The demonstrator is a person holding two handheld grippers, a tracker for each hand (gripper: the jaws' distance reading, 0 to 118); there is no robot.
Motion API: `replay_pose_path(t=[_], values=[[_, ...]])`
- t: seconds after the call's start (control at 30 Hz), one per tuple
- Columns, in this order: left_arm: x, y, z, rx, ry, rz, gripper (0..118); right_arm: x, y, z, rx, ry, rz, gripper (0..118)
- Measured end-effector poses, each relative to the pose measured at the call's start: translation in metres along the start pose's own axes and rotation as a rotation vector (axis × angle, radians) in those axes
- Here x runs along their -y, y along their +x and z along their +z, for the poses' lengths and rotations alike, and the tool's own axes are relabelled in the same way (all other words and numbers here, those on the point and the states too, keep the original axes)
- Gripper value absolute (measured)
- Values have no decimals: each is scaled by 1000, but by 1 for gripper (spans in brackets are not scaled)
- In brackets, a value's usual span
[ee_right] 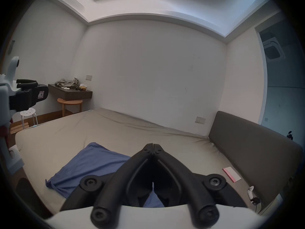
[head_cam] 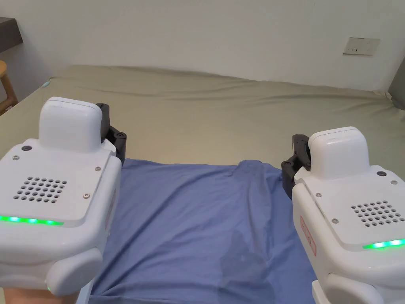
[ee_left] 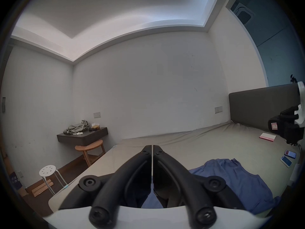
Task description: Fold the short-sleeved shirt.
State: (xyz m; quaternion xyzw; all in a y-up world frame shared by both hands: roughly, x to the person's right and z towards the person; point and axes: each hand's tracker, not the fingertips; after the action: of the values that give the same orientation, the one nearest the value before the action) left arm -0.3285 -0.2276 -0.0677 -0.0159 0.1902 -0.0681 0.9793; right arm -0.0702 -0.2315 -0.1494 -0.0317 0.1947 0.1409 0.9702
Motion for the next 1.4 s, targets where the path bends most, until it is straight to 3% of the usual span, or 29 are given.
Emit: replay_pose_path(t=[0.23,0.43,0.53,0.6,0.63,0.7,0.73,0.77,0.9,1.13,1.23,1.27,1.3,1.33,1.4], values=[[11,-1,0,8,-41,-43,0,-2,2,-4,16,-3,-10,0],[42,-12,-17,52,-198,-11,0,-1,0,-13,22,-19,5,0],[73,-25,-28,87,-343,26,1,5,-3,-18,7,-42,5,0],[104,-37,-37,74,-493,31,7,11,-3,-20,0,-58,14,0],[125,-44,-43,50,-568,43,19,15,-3,-22,-2,-70,19,0],[167,-60,-53,52,-758,98,87,22,-1,-27,-6,-94,23,0],[193,-69,-57,63,-874,125,108,25,0,-28,-7,-109,24,0],[216,-77,-57,55,-943,164,111,28,0,-30,-4,-121,24,0],[279,-98,-50,-22,-1113,136,111,36,5,-32,10,-155,16,0],[298,-89,-43,-22,-1138,155,108,42,16,-35,38,-196,22,0],[301,-85,-47,64,-1132,174,61,44,22,-35,49,-207,19,0],[296,-83,-47,66,-1127,154,44,46,24,-34,55,-213,21,0],[294,-81,-48,124,-1120,159,20,48,26,-33,60,-220,23,0],[292,-78,-46,127,-1097,178,4,50,30,-32,65,-228,22,0],[280,-70,-38,64,-1049,100,4,57,40,-30,76,-248,9,0]])
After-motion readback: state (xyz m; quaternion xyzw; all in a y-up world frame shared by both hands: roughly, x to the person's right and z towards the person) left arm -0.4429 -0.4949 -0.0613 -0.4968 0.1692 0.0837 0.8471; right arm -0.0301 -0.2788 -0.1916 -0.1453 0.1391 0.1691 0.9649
